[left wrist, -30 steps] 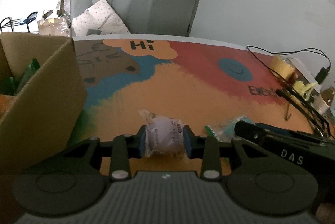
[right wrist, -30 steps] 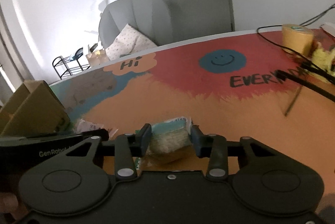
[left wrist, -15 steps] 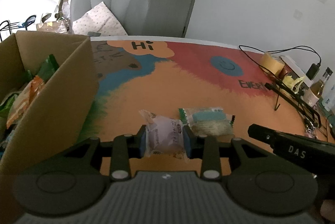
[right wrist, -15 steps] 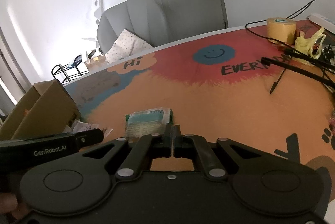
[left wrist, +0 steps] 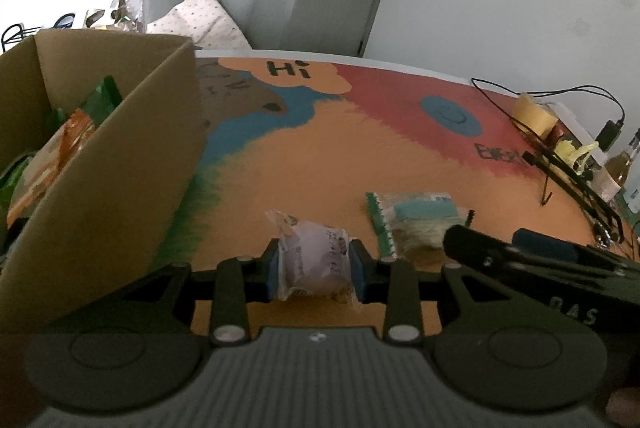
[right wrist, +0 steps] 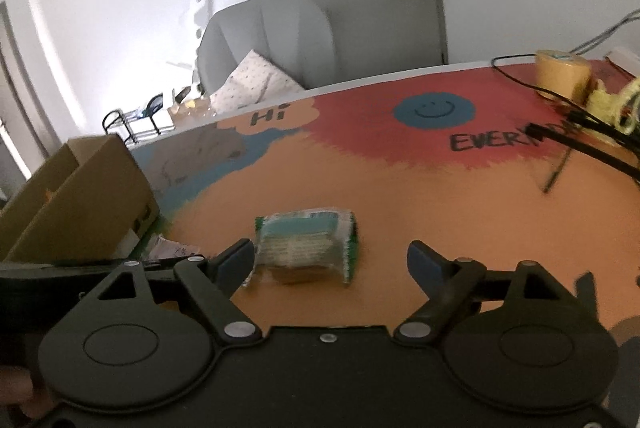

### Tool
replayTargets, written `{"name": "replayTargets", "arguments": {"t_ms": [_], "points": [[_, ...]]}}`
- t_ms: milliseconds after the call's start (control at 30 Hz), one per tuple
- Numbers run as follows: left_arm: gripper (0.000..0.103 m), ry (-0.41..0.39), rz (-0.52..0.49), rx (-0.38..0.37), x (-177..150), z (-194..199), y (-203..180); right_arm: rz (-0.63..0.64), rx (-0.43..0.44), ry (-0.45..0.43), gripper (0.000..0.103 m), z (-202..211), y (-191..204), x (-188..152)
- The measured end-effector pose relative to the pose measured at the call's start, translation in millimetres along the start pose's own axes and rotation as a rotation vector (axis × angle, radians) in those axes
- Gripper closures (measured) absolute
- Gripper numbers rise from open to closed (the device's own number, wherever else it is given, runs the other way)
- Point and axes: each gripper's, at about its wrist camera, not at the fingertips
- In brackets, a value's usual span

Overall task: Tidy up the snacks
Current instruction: 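Grasp the pink-wrapped pack with the left tool while the right tool grasps the rice-cracker pack, then carry the pink pack and rice-cracker pack over the box with both tools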

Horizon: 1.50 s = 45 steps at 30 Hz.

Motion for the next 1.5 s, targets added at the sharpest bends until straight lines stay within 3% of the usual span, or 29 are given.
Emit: {"name": "replayTargets", "arguments": {"t_ms": [267,533,633,667,800,867,1500], "points": [[0.069,-0.038,0.024,0.023,3.2,5.8,17.0,0.017,-0.001,0.012,0.017,-20.7,17.3,9.5],[0.069,-0.02,0.035,0.005,4.9,0.1,27.5,0.065,-0.061,0.036,0.016,-38.2,30.5,6.1],[0.069,-0.019,0.036,0.006,4.7,-1.9,27.2,0.128,-0.128,0.03,0.026,-42.5,40.0,3.5],[0.069,-0.019,0.037,0.007,4.7,-2.1,26.9,0.142,-0.151,0.027,0.034,-42.2,42.0,3.1],[0.069,-0.018,0.041,0.007,5.0,-2.0,25.4,0.136,-0.145,0.031,0.047,-36.0,35.9,3.8],[0.069,-0.018,0.042,0.004,4.4,-0.5,25.7,0.12,-0.133,0.035,0.049,-31.9,31.5,3.4],[0.069,-0.099,0.004,-0.023,-1.1,47.5,9.8,0.043,-0.094,-0.047,0.05,24.9,28.1,-1.4]]}}
Point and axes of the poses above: each gripper's, at about its wrist camera, not at the fingertips, and z roughly against the way its jaws point, y to its left, x to its top, and after that the axes turned 10 degrees about y, right-handed
